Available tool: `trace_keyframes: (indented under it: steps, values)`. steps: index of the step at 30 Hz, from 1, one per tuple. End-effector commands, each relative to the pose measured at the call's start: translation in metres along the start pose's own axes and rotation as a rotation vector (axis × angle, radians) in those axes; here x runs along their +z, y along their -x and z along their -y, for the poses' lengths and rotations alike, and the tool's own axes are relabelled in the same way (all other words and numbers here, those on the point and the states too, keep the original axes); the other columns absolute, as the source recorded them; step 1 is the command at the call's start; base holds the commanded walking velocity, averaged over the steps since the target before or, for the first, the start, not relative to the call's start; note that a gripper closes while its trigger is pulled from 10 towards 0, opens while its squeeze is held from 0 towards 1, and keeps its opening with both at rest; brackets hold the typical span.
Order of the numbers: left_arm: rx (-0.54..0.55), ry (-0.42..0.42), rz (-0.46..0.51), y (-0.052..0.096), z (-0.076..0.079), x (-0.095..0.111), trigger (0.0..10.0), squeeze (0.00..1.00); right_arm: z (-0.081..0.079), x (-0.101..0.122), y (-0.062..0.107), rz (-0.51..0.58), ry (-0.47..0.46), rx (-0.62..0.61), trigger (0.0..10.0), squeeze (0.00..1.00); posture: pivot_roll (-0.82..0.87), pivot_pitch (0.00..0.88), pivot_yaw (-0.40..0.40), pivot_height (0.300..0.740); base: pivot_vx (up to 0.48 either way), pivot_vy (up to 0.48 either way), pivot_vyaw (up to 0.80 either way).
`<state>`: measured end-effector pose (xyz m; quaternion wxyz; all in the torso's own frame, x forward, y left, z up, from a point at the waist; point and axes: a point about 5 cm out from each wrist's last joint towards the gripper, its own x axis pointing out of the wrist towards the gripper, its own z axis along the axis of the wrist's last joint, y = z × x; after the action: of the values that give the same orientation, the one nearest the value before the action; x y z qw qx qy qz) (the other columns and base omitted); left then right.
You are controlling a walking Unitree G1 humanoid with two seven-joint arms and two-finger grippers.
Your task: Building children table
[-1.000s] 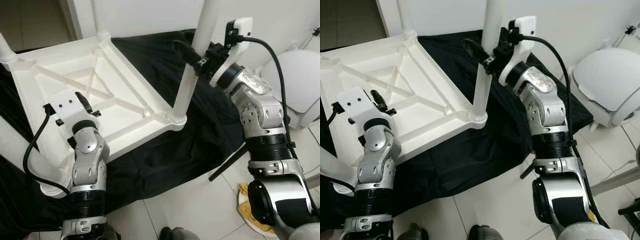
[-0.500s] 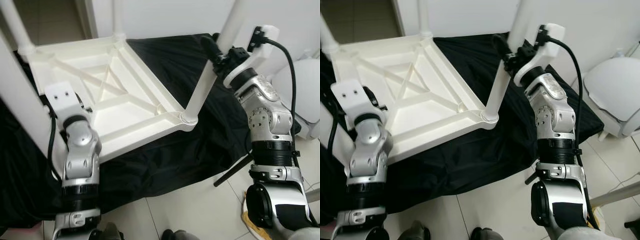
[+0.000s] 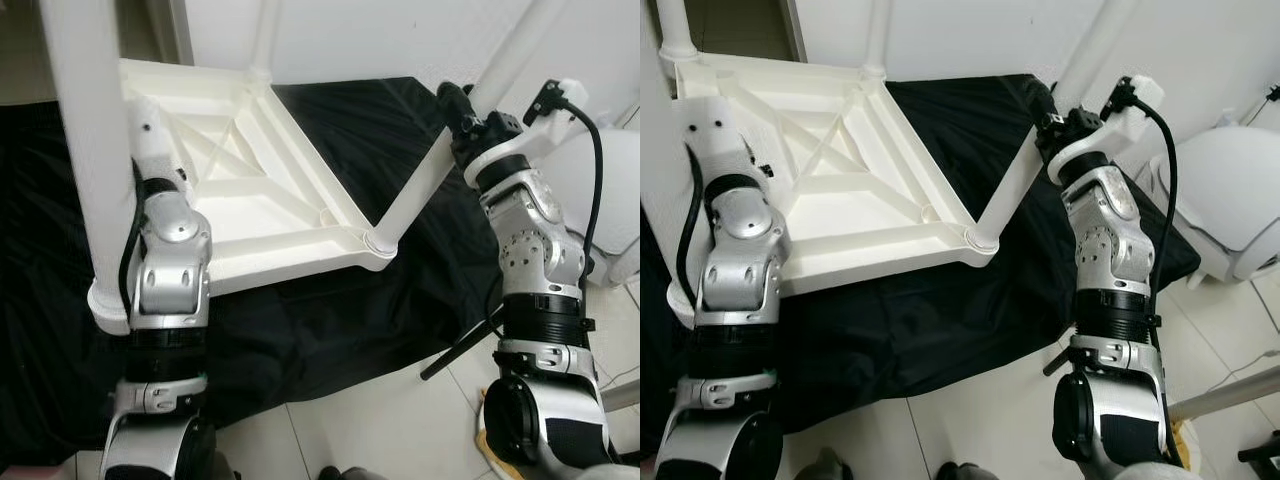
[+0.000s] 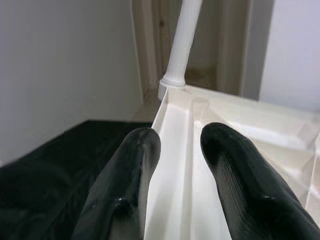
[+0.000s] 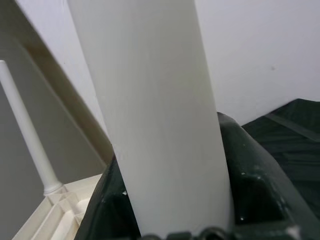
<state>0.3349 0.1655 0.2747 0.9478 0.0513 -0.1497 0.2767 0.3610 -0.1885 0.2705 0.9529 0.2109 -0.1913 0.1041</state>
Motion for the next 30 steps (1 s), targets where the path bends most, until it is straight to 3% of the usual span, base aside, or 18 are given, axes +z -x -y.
trace_keyframes:
  steps: [1,9,10,11,12,13,21,22,24,26,28,30]
  values:
    - [0.091,-0.015,0.021,-0.006,-0.015,0.005,10.0,0.0,0.066,-0.052,0.043,-0.161,-0.158,-0.386,0.0,0.0,-0.03,0.134,-0.032,0.74,0.0,0.0,0.0]
    - [0.053,-0.044,0.056,-0.009,-0.004,0.028,10.0,0.0,0.066,-0.113,0.066,-0.32,-0.368,-0.475,0.0,0.0,-0.02,0.128,-0.024,0.74,0.0,0.0,0.0]
    - [0.053,-0.044,0.056,-0.009,-0.004,0.028,10.0,0.0,0.066,-0.113,0.066,-0.32,-0.368,-0.475,0.0,0.0,-0.02,0.128,-0.024,0.74,0.0,0.0,0.0]
    - [0.051,-0.061,0.061,-0.01,-0.002,0.033,10.0,0.0,0.064,-0.127,0.072,-0.356,-0.427,-0.48,0.0,0.0,-0.02,0.128,-0.023,0.74,0.0,0.0,0.0]
    - [0.051,-0.061,0.061,-0.01,-0.002,0.033,10.0,0.0,0.064,-0.127,0.072,-0.356,-0.427,-0.48,0.0,0.0,-0.02,0.128,-0.023,0.74,0.0,0.0,0.0]
    - [0.037,-0.071,0.069,-0.011,0.003,0.04,10.0,0.0,0.061,-0.145,0.08,-0.396,-0.497,-0.493,0.0,0.0,-0.01,0.126,-0.02,0.74,0.0,0.0,0.0]
    - [-0.001,-0.083,0.081,-0.012,0.011,0.049,10.0,0.0,0.055,-0.164,0.087,-0.471,-0.528,-0.524,0.0,0.0,0.0,0.121,-0.011,0.74,0.0,0.0,0.0]
    - [-0.029,-0.08,0.098,-0.011,0.015,0.054,10.0,0.0,0.048,-0.174,0.089,-0.511,-0.557,-0.523,0.0,0.0,0.0,0.12,-0.008,0.74,0.0,0.0,0.0]
    - [-0.108,-0.035,0.106,-0.009,0.028,0.063,10.0,0.0,0.014,-0.197,0.087,-0.641,-0.584,-0.416,0.0,0.0,0.0,0.12,0.004,0.74,0.0,0.0,0.0]
    - [-0.16,-0.008,0.093,-0.007,0.036,0.065,10.0,0.0,-0.008,-0.206,0.084,-0.704,-0.6,-0.333,0.0,0.0,0.0,0.119,0.007,0.74,0.0,0.0,0.0]
    - [-0.178,-0.005,0.086,-0.006,0.038,0.064,10.0,0.0,-0.013,-0.208,0.084,-0.716,-0.614,-0.317,0.0,0.0,0.0,0.119,0.007,0.74,0.0,0.0,0.0]
    - [-0.267,0.006,0.07,0.001,0.05,0.063,10.0,0.0,-0.029,-0.214,0.082,-0.755,-0.625,-0.255,0.0,0.0,0.0,0.128,0.007,0.74,0.0,0.0,0.0]
